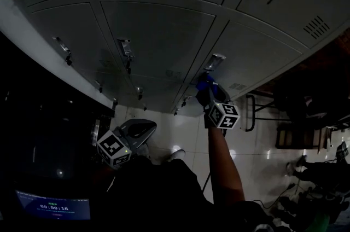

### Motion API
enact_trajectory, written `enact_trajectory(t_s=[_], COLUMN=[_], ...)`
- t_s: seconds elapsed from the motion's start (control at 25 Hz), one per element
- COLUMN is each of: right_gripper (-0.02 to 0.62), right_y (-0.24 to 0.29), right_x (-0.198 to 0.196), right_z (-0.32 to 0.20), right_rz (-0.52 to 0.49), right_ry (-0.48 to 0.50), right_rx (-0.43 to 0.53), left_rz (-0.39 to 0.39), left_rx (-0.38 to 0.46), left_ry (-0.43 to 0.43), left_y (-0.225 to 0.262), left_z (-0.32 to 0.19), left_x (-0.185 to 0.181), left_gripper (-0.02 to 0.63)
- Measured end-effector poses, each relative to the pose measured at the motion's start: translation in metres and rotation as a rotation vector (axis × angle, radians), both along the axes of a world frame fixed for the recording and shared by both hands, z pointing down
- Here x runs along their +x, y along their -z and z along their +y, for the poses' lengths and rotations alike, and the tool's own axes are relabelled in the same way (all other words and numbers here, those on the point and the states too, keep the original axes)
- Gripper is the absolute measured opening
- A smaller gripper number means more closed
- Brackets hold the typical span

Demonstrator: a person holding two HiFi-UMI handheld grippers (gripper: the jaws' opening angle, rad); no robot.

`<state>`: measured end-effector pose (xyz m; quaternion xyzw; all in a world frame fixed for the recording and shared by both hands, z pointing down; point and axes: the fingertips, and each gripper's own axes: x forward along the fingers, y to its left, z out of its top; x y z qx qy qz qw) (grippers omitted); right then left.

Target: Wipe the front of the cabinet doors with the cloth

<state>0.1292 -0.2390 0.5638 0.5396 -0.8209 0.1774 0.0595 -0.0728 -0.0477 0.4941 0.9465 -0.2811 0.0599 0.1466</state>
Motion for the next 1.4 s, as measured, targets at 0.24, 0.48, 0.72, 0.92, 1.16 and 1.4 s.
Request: enact_trajectory(t_s=[0.24, 0.48, 0.72, 0.92, 1.16, 1.4], right_gripper=[0.083, 0.083, 0.083, 0.083, 0.083, 0.083], right_y=[0.002, 0.003, 0.0, 0.001, 0.0, 0.022], right_x=[0.041, 0.095, 0.161, 0.193, 0.198, 0.152], right_z=[0.001, 0.004, 0.007, 0.011, 0.014, 0.042], right_rz=[0.003, 0.001, 0.024, 0.038, 0.024, -0.051], right_ry=[-0.064, -0.153, -0.271, -0.334, -0.353, -0.24], right_rx=[0.006, 0.0, -0.002, 0.002, 0.005, 0.058], left_rz=[0.004, 0.001, -0.003, -0.007, -0.009, -0.001], left_rx=[0.005, 0.002, -0.001, -0.001, -0.003, 0.004], left_ry=[-0.051, -0.087, -0.11, -0.117, -0.117, -0.108], left_y=[-0.004, -0.002, -0.001, -0.001, -0.002, 0.0], left_z=[-0.006, -0.012, -0.013, -0.013, -0.01, -0.01], left_x=[0.021, 0.041, 0.055, 0.059, 0.058, 0.051], left_gripper=[0.002, 0.002, 0.002, 0.002, 0.002, 0.002])
